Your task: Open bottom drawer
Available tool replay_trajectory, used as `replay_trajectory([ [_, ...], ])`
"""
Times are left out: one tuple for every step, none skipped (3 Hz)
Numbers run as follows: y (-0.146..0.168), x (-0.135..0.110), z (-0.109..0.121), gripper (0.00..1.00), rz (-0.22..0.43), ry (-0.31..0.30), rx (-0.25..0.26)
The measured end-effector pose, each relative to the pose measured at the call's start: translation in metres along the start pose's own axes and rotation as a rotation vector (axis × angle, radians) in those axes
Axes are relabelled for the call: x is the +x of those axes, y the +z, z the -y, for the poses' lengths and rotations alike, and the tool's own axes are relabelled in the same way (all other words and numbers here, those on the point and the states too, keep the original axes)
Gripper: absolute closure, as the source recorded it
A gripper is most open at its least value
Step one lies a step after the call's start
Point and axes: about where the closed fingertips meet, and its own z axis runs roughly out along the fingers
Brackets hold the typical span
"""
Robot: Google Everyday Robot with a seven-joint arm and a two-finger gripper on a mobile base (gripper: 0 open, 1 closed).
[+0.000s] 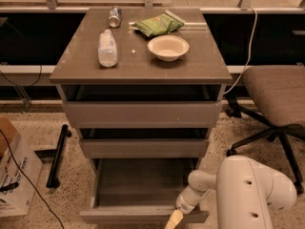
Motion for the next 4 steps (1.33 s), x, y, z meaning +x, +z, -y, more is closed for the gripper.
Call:
replay_trajectory([
  [0.004,0.001,-0.005,0.0,-0.014,-0.009,-0.005],
  [0.006,0.01,-0.018,0.0,-0.018,0.016,0.028],
  [0.005,0.012,-0.021,0.23,-0.015,0.019,0.036],
  [0.001,0.021,-0.028,0.09,0.0,0.029,0.059],
])
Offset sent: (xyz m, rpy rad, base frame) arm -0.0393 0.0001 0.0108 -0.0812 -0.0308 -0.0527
